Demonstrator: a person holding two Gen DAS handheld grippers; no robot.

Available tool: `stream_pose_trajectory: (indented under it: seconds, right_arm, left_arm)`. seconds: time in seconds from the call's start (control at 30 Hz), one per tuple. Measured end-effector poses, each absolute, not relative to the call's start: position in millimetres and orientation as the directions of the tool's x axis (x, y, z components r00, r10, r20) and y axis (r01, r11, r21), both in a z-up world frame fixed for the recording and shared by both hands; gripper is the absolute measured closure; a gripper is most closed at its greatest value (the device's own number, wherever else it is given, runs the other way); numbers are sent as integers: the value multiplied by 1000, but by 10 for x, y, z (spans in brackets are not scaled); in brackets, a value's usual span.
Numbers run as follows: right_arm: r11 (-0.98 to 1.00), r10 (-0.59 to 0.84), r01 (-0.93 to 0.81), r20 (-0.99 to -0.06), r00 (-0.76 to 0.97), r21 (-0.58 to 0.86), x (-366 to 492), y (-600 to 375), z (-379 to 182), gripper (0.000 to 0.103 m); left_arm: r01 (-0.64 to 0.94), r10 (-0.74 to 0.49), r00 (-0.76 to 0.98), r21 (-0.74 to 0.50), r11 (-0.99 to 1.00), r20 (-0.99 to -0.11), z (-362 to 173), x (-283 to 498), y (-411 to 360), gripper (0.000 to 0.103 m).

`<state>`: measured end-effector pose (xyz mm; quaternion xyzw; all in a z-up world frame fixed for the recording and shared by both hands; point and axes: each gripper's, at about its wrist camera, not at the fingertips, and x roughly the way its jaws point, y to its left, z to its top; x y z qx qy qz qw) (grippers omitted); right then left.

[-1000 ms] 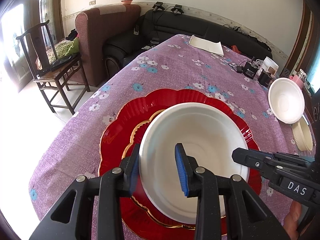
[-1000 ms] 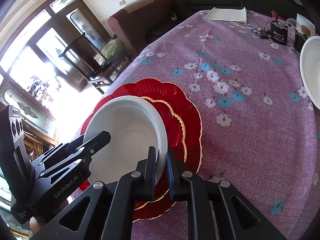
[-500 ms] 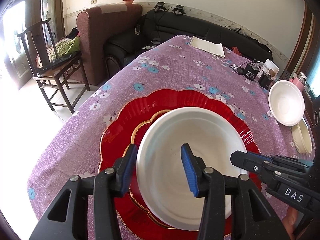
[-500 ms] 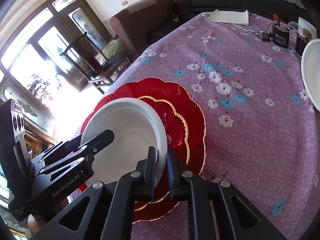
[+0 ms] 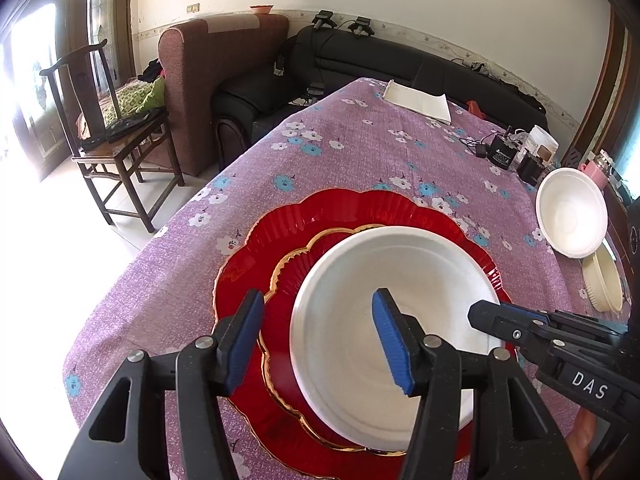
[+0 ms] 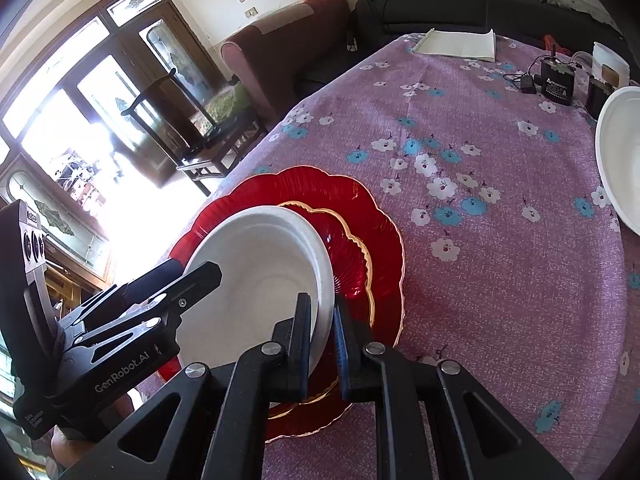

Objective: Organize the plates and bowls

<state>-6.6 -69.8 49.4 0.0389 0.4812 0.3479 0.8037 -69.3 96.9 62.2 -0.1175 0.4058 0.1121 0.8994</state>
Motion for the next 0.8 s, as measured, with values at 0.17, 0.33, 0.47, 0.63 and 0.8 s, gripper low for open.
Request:
stream_pose_trajectory:
  seconds: [0.17,0.33,0.47,0.63,0.8]
  right_arm:
    - [755,597,-522,-745,298,397,-67,-708,503,89]
    - [757,585,-525,-761,280,389,-76,-669,441,88]
    - [757,585,-528,-760,285,385,-82,-683,464,86]
    - [765,586,-510,-753,299,393,-46,-756,484,77]
    - [762,590,-514,-749,300,394,-64,-762,512,77]
  left_arm:
    - [-302,111,649,-121,946,-753,651,-717,971,46]
    - [-305,115,654,-121,945,-747,682,-750,975,46]
    - [-308,120,662,-123,943,-740,718,-778,970,46]
    - [-314,124,666,-126,941,-736,737,-796,971,43]
    - [-309,125,671,-122,943,-731,771,-819,956,43]
